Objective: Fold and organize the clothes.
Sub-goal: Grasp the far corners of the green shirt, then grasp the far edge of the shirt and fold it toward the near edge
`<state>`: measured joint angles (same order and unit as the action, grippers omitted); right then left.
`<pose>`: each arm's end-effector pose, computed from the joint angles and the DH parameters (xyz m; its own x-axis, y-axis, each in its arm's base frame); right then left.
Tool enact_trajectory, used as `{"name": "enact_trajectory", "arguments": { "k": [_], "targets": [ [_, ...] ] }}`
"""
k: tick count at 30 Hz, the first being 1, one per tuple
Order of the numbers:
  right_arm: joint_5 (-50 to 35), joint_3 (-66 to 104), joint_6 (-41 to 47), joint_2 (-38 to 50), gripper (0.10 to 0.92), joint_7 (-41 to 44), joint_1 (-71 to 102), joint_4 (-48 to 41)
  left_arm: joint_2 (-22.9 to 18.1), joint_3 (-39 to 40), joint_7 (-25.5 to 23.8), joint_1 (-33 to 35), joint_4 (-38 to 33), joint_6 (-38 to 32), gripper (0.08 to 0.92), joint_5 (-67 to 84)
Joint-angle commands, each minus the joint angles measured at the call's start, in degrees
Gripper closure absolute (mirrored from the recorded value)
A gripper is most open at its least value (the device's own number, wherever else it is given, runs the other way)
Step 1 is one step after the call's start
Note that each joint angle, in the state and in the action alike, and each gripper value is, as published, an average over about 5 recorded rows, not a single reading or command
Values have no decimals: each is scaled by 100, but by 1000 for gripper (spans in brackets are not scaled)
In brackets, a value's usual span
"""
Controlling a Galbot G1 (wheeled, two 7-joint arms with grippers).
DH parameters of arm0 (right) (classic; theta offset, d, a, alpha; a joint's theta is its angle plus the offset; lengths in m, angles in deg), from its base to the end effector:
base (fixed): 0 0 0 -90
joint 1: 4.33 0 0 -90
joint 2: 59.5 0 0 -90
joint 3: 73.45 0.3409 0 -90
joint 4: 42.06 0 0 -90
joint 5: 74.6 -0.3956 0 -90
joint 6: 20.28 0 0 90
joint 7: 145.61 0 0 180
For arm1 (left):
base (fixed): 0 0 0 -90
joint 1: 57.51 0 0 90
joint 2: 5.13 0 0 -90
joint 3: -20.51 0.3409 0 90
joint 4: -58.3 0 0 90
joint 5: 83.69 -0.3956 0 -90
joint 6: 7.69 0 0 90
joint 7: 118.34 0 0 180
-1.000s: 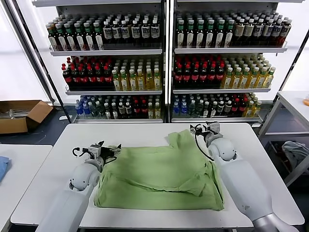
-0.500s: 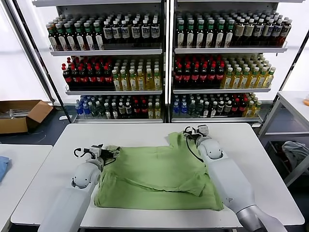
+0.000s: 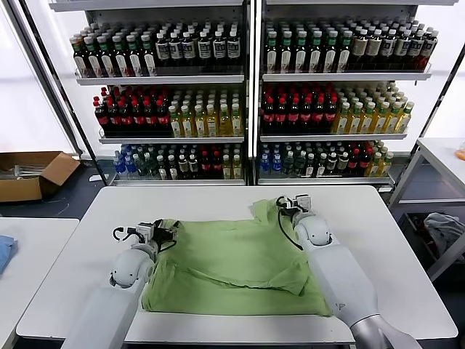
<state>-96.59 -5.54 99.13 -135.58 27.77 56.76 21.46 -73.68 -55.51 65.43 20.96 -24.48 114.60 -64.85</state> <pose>0.5454 0.0048 -0.3090 -0.8456 -0.0707 0.5291 -0.1232 0.9903 -0.0646 0.4528 0.0546 -0.3141 -0.8450 0.0431 0.5331 0.1219 0.9860 0.1135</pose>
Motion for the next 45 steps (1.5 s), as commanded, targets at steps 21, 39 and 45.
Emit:
{"name": "enact_trajectory", "arguments": {
  "k": [21,39,45],
  "targets": [
    [-198,458,-491,205,919,-156,786,1619,-295,-185,14,229,-482,-1025,911,-103],
    [-88,649,-659,491,919,-439,2053,3937,-150,-684,-7,1380,-2042,-1379,911,-260],
    [250,801,-454,366,919,-686,3200,4644,-176,-927,-130,2030,-2328,-1419,911,-457]
  ]
}}
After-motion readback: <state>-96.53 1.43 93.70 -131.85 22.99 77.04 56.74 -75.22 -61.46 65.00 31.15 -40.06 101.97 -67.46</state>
